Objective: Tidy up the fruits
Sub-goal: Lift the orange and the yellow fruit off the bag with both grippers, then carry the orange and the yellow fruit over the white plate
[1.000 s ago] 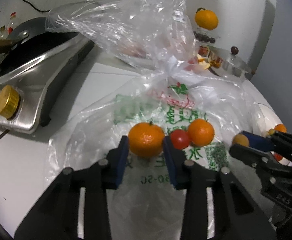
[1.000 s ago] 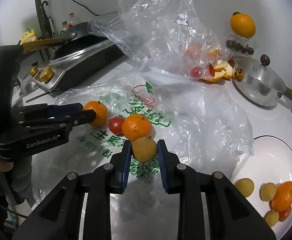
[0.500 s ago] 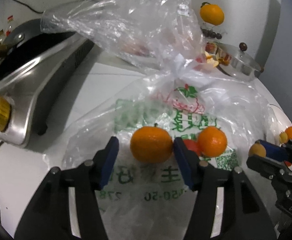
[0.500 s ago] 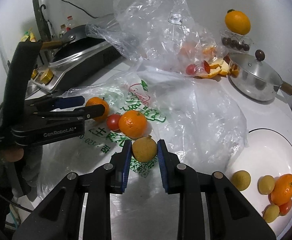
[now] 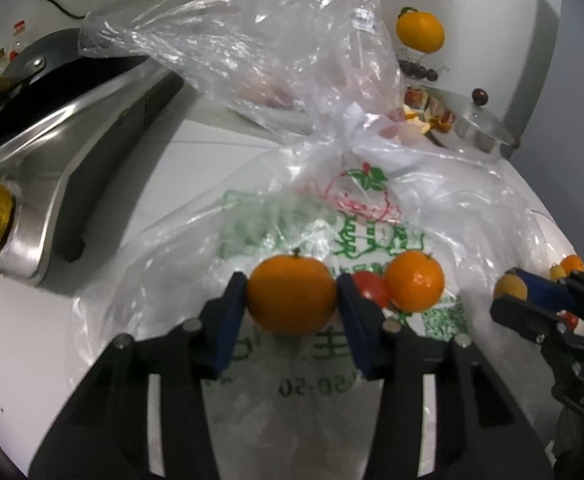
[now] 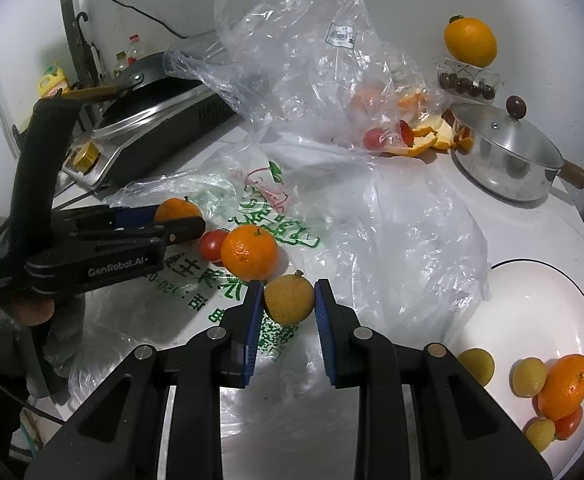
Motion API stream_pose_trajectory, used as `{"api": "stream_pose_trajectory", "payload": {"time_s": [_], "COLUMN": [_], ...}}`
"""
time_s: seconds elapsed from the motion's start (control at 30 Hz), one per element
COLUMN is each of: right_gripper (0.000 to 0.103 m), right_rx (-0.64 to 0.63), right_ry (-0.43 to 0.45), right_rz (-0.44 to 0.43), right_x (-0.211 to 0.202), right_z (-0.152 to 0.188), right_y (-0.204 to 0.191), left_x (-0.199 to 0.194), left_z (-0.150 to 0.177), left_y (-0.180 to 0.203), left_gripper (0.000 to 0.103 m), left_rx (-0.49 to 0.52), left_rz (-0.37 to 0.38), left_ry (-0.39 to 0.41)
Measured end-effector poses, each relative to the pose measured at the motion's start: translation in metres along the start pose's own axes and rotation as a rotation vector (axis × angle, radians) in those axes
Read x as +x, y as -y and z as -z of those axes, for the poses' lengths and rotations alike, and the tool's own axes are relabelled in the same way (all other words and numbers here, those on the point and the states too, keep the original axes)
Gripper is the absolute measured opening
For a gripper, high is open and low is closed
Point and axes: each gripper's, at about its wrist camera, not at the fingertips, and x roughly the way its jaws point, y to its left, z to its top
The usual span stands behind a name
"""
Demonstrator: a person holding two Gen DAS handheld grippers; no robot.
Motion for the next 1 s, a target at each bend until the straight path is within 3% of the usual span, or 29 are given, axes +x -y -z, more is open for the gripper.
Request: {"api": "stream_pose_trajectory", "payload": {"time_s": [0.37, 1.0], "right_gripper": [0.028, 0.028], "right_rx": [-0.024, -0.003], "right_ry": [0.034, 0.114], "right_rz": [0.006, 0.015], "right_x": [-0.022, -0.065], "right_z": [0.000, 0.010], "right_y": [-0.012, -0.003], "left_x": [-0.049, -0.094], "left_z": [0.011, 0.022], "left_y": [0.014, 0.063], "left_gripper": [0.047, 0.047], "left_rx": [0.008, 0.064], "left_rz": [0.038, 0.051], "left_ry": [0.075, 0.158]}}
